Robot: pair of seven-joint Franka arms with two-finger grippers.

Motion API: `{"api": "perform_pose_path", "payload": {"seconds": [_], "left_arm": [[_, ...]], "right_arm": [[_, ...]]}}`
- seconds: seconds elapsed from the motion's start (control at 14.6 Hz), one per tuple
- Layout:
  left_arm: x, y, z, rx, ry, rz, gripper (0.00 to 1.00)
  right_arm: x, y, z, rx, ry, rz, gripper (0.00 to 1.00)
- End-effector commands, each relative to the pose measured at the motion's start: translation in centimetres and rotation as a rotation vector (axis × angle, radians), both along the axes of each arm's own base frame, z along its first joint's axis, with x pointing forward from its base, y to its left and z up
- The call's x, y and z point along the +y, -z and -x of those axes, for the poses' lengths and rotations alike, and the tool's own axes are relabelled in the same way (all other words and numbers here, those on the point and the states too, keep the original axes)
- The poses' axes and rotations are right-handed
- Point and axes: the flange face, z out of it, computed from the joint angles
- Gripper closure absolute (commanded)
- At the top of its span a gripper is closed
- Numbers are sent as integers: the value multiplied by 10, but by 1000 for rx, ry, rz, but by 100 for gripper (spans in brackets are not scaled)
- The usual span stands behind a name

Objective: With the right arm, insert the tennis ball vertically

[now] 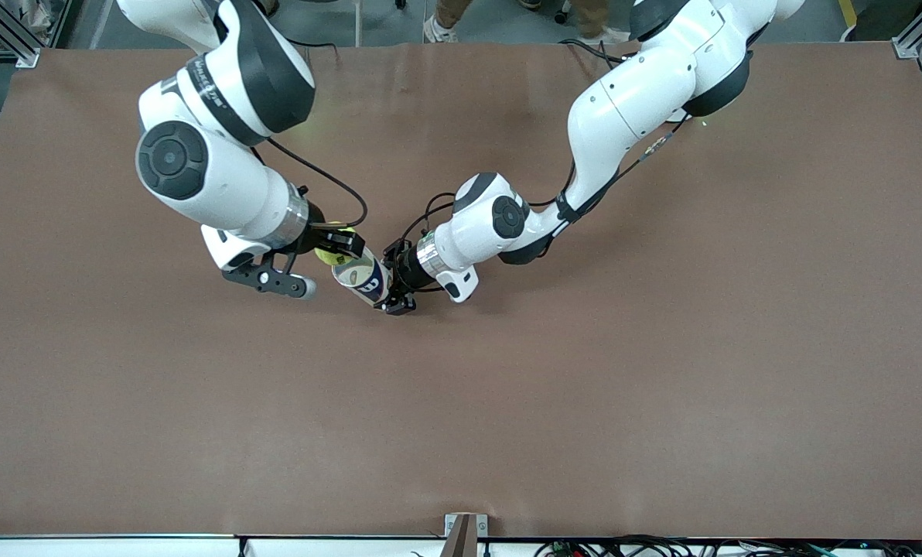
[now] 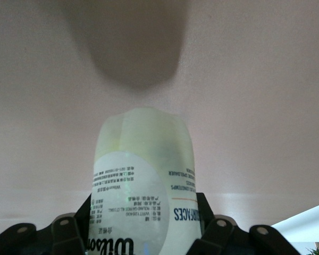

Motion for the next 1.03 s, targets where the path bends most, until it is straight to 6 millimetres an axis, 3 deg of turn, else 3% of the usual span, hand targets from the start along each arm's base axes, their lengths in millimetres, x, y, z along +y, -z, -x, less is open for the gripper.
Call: {"api": "perform_pose_path", "payload": {"seconds": [0.0, 0.96], "left_arm": [[-3, -7, -1, -27, 5, 10, 26], [-2, -11, -3, -32, 2, 12, 26]], "right_arm": [[3, 6, -4, 12, 16, 1, 63], [-4, 27, -22, -50, 27, 43, 62]]}}
